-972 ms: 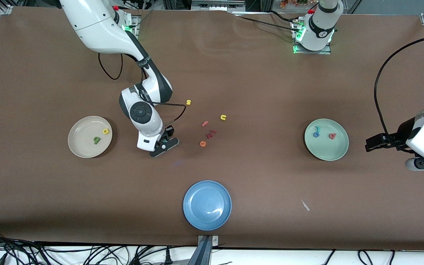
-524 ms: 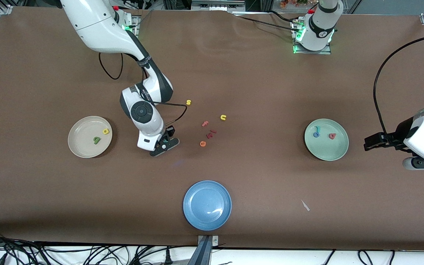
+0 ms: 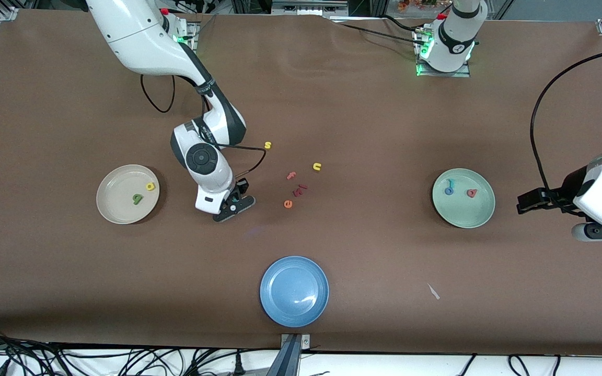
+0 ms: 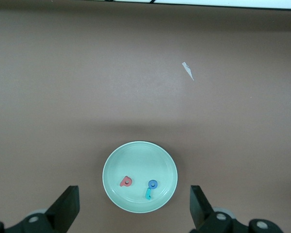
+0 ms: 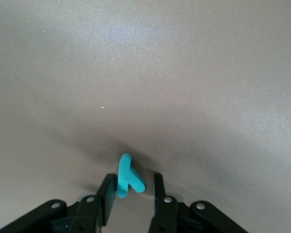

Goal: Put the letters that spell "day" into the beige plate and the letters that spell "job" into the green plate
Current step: 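Grasp the teal letter with the right gripper while the left gripper returns, then carry the teal letter to the cream plate and open the right gripper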

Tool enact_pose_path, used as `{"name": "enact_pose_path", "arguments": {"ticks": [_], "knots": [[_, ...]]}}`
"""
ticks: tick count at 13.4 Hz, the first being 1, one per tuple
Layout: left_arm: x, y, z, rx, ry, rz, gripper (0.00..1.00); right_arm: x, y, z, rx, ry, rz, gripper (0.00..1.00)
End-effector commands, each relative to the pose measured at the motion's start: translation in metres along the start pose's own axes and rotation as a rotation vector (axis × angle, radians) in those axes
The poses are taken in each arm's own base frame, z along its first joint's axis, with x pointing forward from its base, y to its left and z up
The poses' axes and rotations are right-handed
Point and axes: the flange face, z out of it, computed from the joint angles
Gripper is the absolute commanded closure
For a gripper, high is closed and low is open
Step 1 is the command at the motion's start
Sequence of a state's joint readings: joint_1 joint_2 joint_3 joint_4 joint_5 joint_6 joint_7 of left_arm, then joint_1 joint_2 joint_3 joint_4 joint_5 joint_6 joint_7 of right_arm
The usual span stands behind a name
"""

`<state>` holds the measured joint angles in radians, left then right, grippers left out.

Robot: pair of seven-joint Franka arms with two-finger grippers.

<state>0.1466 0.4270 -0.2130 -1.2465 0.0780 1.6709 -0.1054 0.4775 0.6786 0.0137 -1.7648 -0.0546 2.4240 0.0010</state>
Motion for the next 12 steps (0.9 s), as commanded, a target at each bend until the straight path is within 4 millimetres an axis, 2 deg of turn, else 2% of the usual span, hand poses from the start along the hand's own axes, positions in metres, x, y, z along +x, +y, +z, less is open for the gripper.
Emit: {"name": "enact_pose_path", "arguments": {"ticks": [1,7,12], "knots": [[0.001,0.000,-0.013,0.018,0.041,0.016,0.00,0.000,-0.004,-0.002,0.002,0.009,0.012,0.61],[0.003,-0.012,-0.012,0.027,0.049,0.001,0.00,0.001,-0.003,-0.001,0.012,0.019,0.026,0.64],[0.002,-0.008,-0.013,0.026,0.049,0.008,0.00,0.001,-0.003,0.001,0.012,0.016,0.026,0.72]]}}
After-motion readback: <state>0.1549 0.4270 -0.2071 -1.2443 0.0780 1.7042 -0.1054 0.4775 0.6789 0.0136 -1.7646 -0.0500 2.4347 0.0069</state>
